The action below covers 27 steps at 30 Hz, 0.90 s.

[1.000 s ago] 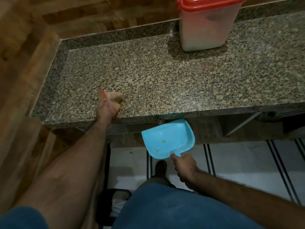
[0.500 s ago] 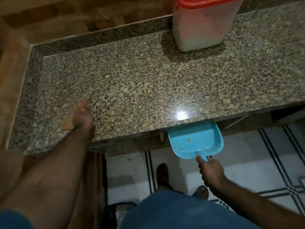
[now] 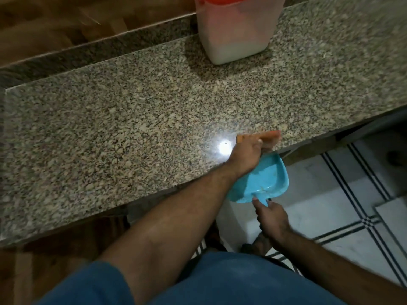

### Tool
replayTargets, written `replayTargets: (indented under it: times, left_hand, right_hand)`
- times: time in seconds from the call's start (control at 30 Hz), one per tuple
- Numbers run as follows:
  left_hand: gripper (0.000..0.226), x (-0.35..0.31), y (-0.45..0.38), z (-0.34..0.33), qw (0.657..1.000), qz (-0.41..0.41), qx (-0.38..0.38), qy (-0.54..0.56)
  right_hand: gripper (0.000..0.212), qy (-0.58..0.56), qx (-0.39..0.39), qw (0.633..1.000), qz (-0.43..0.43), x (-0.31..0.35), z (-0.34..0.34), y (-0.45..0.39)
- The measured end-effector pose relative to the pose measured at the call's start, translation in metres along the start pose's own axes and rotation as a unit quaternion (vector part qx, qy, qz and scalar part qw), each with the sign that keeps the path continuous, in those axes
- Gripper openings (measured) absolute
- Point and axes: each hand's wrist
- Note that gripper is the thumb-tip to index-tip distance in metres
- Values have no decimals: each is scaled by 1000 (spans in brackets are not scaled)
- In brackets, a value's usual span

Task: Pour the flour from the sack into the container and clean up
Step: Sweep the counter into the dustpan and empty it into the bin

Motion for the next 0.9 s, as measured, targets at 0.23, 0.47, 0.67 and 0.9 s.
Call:
replayTargets:
  times: [0.23,0.47,0.67,0.9]
  left_hand:
    - [35,13,33,131,929,66,-311,190]
    - [51,140,57,155,841,142,-401,-334]
    - [40,84,42,19,857,161,-405,-277]
    - [45,-38,-23,-87,987,16,-141,-81]
  right_hand:
    - [29,-19,9,1000,24,-3,26,-21]
    - [39,2,20,999,27,-5,44,-35]
    - [32,3,21,999,36,-3,55,-43]
    - [36,-5,14,1000,13,-1,71,-50]
Point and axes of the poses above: each hand's wrist, its own y-axis away from the middle knuckle, its own z-axis out of the back of the hand, x = y × z, and after that the axes turned 13 degrees about -x, right-handed
